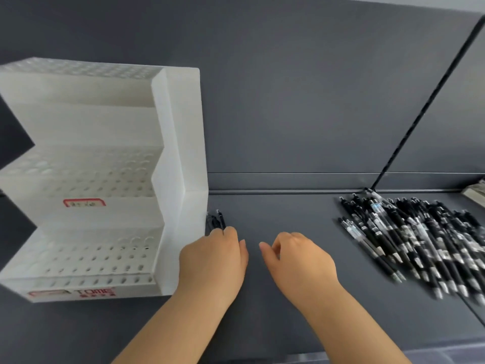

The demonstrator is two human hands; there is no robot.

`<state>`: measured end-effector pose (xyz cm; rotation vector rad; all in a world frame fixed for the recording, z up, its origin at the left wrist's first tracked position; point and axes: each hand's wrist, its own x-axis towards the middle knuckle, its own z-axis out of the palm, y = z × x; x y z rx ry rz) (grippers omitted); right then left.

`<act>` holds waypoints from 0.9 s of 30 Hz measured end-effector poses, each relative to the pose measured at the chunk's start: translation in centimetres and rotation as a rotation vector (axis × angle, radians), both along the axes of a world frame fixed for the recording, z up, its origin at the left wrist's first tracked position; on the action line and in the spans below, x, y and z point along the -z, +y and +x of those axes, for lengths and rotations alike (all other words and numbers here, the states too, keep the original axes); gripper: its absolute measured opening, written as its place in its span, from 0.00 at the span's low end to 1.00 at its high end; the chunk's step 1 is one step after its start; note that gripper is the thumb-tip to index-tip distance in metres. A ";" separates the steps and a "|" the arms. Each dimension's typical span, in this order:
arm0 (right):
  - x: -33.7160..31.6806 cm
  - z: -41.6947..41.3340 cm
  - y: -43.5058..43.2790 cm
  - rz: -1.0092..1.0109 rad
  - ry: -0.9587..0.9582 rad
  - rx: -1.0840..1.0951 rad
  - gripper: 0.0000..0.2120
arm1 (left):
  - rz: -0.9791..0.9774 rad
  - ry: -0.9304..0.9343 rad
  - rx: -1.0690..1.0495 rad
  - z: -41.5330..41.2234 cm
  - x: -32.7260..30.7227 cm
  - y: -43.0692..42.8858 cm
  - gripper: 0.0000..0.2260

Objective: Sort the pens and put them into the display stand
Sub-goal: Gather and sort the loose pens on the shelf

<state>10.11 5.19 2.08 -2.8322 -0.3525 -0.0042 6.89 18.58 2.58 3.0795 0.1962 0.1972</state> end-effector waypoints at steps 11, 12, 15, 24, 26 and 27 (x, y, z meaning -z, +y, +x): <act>-0.9 2.0 -15.2 -0.004 -0.058 0.022 0.15 | -0.024 -0.105 0.059 2.7 -0.2 -14.3 0.12; -1.0 2.3 -16.9 -0.005 -0.058 0.020 0.14 | -0.025 -0.124 0.056 2.9 0.2 -16.1 0.12; -1.3 3.2 -21.8 0.009 -0.061 0.015 0.14 | 0.019 -0.101 0.042 3.7 0.7 -20.9 0.12; -0.7 5.6 -31.3 0.022 -0.022 -0.048 0.14 | -0.070 -0.028 -0.060 4.7 0.5 -30.1 0.10; -0.5 5.9 -32.7 0.027 -0.009 -0.053 0.14 | -0.079 -0.021 -0.071 4.7 0.4 -31.4 0.09; -0.5 6.0 -33.3 0.032 -0.002 -0.054 0.15 | -0.078 -0.022 -0.076 4.8 0.4 -31.9 0.09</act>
